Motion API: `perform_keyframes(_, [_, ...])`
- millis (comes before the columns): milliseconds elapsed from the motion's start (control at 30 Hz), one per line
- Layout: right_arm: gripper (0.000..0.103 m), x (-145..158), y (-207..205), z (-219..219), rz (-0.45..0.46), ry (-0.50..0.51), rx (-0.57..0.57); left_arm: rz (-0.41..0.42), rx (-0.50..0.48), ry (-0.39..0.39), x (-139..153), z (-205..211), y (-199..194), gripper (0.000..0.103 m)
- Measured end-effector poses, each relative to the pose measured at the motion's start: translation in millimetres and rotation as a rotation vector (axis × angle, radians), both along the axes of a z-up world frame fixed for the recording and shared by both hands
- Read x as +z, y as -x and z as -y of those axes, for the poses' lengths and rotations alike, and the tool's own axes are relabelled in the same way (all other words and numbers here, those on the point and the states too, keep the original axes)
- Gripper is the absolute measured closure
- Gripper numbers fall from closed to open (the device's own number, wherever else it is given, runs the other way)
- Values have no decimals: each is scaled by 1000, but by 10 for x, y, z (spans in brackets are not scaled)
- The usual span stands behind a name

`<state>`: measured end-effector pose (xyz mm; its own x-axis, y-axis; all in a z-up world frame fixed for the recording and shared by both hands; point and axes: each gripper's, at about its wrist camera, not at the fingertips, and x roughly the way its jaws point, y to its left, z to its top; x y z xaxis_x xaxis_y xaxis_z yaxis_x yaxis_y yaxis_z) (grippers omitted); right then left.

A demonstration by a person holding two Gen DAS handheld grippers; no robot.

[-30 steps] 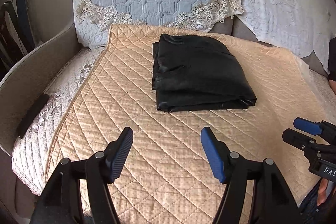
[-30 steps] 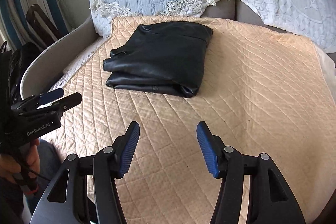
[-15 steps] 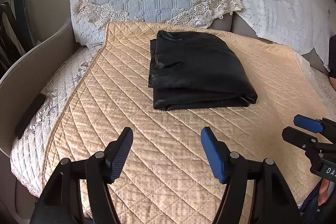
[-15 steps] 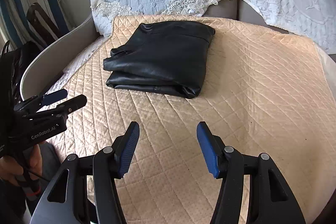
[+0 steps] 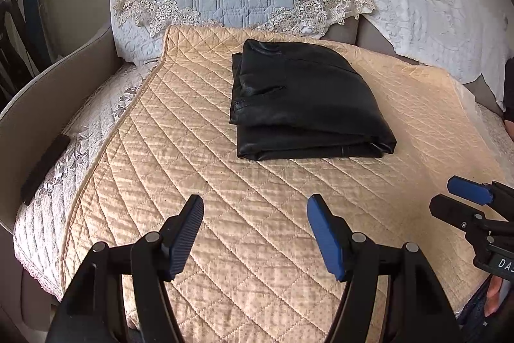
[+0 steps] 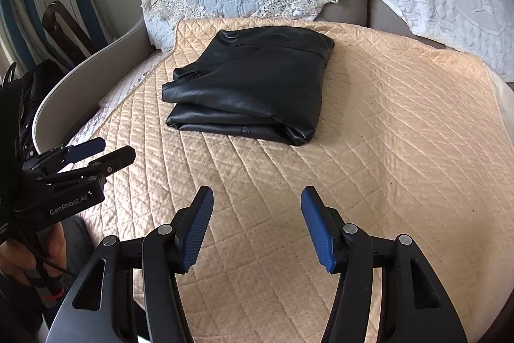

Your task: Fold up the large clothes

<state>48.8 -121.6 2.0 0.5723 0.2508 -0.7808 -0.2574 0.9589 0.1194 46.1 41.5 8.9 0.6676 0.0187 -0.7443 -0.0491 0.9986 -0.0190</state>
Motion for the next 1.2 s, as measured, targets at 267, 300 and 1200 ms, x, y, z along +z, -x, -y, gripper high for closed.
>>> perform_keyframes(267, [45, -25, -1, -20, -7, 0, 8, -6, 6, 22, -24, -20, 3, 34])
perform_keyframes(300, [45, -24, -1, -23, -6, 2, 10, -7, 6, 24, -25, -20, 3, 34])
perform_keyframes(1200, [45, 26, 4, -75, 8, 11, 20, 1, 7, 24, -24, -21, -18, 33])
